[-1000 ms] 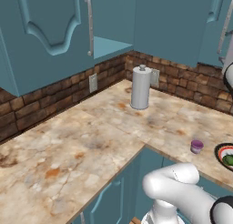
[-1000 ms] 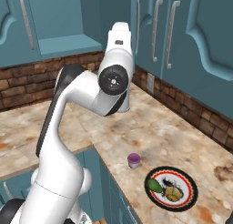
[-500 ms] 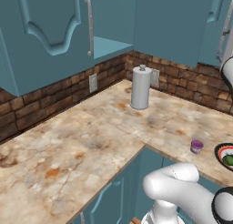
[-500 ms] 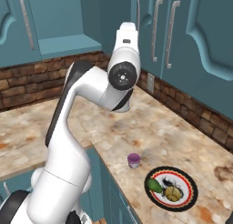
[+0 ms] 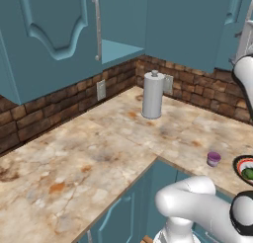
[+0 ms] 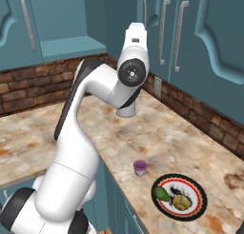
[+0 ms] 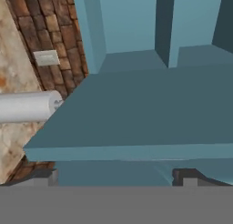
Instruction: Pick the avocado and bread from the counter and place them on the plate. Then pick the jam from the cabinet and place it next to the plate. Lastly close the cabinet door.
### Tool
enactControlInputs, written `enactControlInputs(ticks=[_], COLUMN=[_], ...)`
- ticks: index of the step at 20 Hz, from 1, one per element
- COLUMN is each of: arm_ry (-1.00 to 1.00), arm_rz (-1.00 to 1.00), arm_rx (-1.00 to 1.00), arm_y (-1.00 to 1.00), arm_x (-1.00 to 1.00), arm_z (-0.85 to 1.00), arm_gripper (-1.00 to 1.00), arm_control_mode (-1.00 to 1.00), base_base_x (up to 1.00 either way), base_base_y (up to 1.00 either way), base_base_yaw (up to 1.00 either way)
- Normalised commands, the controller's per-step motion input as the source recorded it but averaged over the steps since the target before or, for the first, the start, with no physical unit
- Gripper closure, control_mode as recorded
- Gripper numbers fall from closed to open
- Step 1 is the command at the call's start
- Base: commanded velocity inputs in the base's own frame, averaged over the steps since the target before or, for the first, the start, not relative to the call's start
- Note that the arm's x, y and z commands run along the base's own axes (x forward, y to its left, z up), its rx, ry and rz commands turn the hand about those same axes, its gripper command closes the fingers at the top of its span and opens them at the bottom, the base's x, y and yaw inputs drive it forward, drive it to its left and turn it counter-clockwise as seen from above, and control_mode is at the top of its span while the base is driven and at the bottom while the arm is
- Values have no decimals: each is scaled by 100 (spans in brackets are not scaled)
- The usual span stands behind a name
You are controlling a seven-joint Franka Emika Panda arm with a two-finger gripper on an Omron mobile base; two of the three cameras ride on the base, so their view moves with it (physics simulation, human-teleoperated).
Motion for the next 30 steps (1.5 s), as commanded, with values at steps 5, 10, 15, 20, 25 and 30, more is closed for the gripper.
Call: enactControlInputs(ticks=[5, 10, 15, 20, 25, 30], arm_ry=[0, 0, 0, 1, 0, 0], arm_rz=[0, 0, 0, 0, 0, 0], arm_rx=[0, 0, 0, 0, 0, 0], arm_y=[-7, -15, -21, -6, -7, -9], arm_x=[33, 26, 23, 28, 30, 33], arm_z=[-6, -6, -4, -3, -6, -7], arm_gripper=[-100, -100, -100, -100, -100, -100], arm_control_mode=[-100, -100, -100, -100, -100, -100], base_base_x=[0, 0, 0, 0, 0, 0], base_base_y=[0, 0, 0, 0, 0, 0], base_base_yaw=[0, 0, 0, 0, 0, 0])
